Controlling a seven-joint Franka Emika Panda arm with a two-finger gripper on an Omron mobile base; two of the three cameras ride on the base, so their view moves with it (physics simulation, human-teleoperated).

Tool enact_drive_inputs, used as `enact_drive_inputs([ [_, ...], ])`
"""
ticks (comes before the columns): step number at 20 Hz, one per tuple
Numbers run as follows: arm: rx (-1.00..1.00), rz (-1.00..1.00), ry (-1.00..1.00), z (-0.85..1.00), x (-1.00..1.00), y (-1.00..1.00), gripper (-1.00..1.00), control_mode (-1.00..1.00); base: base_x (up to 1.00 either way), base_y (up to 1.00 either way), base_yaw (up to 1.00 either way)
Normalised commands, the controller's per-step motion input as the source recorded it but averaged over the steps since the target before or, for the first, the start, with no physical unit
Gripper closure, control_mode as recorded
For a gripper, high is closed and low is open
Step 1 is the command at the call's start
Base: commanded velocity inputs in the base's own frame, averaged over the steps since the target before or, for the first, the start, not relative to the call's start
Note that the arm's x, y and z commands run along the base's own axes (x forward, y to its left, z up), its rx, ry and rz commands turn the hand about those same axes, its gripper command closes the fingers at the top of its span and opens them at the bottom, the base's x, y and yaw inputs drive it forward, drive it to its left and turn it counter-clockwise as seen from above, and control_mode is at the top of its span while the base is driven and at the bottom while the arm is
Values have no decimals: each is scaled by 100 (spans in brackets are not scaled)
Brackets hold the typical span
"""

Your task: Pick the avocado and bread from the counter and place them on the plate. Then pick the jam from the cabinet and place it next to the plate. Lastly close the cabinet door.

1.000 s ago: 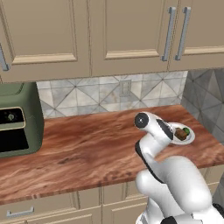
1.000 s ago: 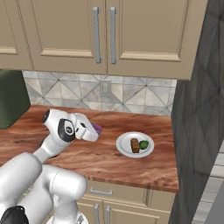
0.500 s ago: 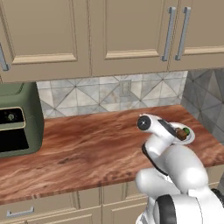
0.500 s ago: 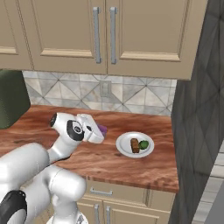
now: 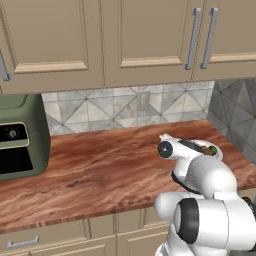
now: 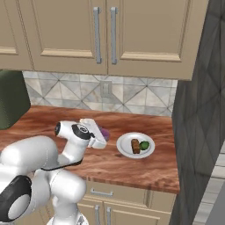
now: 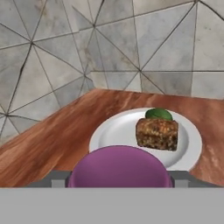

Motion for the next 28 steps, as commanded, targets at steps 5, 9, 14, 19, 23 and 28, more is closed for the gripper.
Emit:
enact_drive_inputs([
  [5, 0, 4, -6, -33, 2, 0, 100, -100, 0, 0, 0],
  [9, 0, 3, -1, -30, 5, 0, 100, -100, 0, 0, 0],
  [14, 0, 0, 1, -9, 1, 2, 100, -100, 0, 0, 0],
  [19, 0, 0, 0, -7, 0, 0, 100, -100, 0, 0, 0],
  [23, 0, 0, 0, -9, 0, 6, 100, -100, 0, 0, 0],
  [28, 0, 1, 0, -11, 0, 15, 100, -100, 0, 0, 0],
])
